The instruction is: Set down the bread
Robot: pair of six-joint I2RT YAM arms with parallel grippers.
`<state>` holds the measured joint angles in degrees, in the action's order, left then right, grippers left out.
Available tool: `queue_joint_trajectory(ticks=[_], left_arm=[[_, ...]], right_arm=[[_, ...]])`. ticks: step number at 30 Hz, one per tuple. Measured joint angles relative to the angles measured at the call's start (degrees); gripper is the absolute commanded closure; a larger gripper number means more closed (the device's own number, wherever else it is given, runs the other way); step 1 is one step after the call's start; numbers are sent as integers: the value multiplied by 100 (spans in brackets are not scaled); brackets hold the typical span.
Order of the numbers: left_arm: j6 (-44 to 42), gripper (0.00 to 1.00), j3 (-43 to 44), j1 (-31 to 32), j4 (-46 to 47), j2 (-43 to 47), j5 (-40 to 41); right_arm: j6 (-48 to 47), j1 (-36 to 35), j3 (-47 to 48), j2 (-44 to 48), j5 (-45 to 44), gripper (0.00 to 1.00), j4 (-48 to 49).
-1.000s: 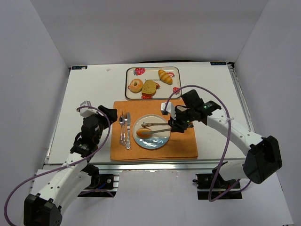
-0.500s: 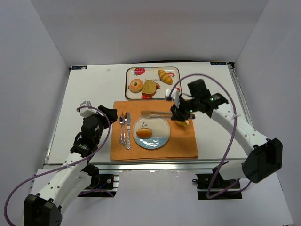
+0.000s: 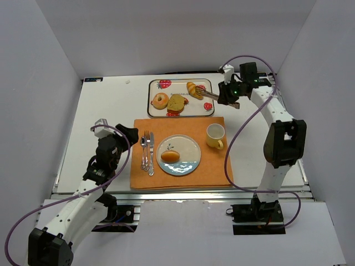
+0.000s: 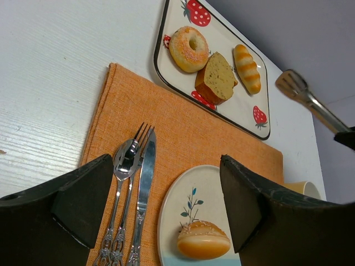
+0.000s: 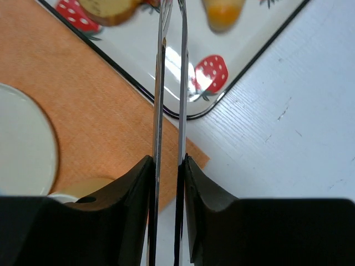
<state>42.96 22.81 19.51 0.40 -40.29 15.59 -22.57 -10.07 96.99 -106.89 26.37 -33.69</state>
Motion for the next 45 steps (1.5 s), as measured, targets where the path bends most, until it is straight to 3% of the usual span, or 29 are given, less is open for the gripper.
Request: queue_joint_trajectory(ticks=[13, 28, 45], left_arm=[[13, 13, 0, 0, 22, -96, 0], [9, 13, 0, 0, 83, -256, -11], [7, 13, 0, 0, 85, -260, -13]], right_arm=[[131, 225, -103, -422, -682, 61, 260], [251, 247, -195, -688, -717, 50, 387], [249, 247, -188, -946, -715, 47, 407]])
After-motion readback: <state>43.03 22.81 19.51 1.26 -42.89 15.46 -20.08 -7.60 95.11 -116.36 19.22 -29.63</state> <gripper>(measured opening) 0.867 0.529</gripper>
